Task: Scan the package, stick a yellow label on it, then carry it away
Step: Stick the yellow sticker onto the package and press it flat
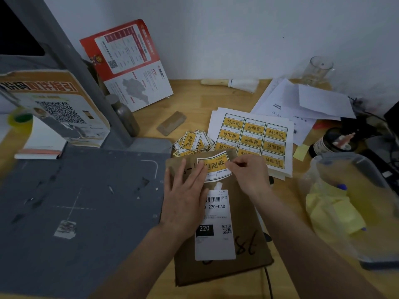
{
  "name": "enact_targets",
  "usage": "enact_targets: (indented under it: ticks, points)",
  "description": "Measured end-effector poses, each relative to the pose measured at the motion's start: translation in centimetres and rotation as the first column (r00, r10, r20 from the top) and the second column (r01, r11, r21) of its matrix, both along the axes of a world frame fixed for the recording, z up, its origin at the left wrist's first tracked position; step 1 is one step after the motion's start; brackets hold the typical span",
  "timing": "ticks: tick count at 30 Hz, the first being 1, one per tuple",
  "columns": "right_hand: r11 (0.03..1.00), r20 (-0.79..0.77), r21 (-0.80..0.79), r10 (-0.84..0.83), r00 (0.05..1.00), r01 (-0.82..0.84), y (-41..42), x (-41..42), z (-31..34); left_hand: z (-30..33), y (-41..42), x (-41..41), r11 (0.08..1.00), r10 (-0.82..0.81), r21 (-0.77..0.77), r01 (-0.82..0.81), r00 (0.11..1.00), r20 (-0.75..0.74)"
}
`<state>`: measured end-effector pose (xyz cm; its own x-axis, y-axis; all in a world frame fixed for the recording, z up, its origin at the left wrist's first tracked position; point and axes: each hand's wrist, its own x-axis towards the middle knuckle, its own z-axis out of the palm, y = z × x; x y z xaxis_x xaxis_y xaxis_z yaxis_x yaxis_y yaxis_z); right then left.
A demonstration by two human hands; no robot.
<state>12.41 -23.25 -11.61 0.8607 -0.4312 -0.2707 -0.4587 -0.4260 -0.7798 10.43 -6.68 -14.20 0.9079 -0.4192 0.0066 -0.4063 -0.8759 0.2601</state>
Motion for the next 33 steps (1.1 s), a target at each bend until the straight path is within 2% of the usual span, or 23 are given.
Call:
enact_targets:
  ticks: [8, 14, 16, 20, 22, 25, 28, 30, 33]
  points:
    - [0.995, 0.029, -0.1, 0.032, 0.999, -0.029, 0.3, -0.4, 0.2, 0.1, -0.1, -0.2, 0.999, 0.014, 0.052, -0.013, 1.0, -0.018]
    - [0.933, -0.03, -0.352, 0.064, 0.997, -0.071, 0.9, -1.4, 0.2, -0.1, -0.2, -0.4, 0.992, 0.026, 0.119, -0.027, 1.0, 0.007]
    - [0.909, -0.001, -0.415, 0.047, 0.999, -0.043, 1.1, -2.0, -0.2, -0.2, -0.1, -0.6, 0.989, 0.041, 0.14, -0.043, 0.999, 0.018]
    - [0.911, 0.036, -0.412, 0.031, 0.999, -0.014, 1.2, -2.5, -0.1, -0.1, 0.0, -1.0, 0.993, 0.039, 0.109, -0.043, 0.999, 0.033]
    - [0.849, 0.121, -0.528, 0.091, 0.988, -0.013, 1.3, -2.5, 0.1, 0.0, -0.3, -1.0, 0.996, -0.009, 0.093, 0.006, 0.999, 0.036]
    - [0.757, 0.225, -0.642, 0.334, 0.915, -0.118, 2.5, -3.2, 0.1, 0.1, -0.7, -0.9, 0.993, -0.059, 0.106, 0.057, 0.998, 0.016]
    - [0.643, 0.115, -0.703, 0.522, 0.845, -0.302, 3.8, -5.1, -1.3, -0.2, -0.6, -1.1, 0.99, -0.065, 0.127, 0.064, 0.998, 0.007]
    - [0.647, 0.05, -0.679, 0.512, 0.858, -0.347, 3.7, -6.2, -2.0, -0.3, -0.4, -1.3, 0.99, -0.032, 0.135, 0.031, 0.999, 0.005]
    - [0.669, 0.01, -0.677, 0.426, 0.905, -0.307, 2.6, -7.0, -2.1, -0.2, -0.6, -1.5, 0.993, 0.013, 0.114, -0.012, 1.0, -0.009]
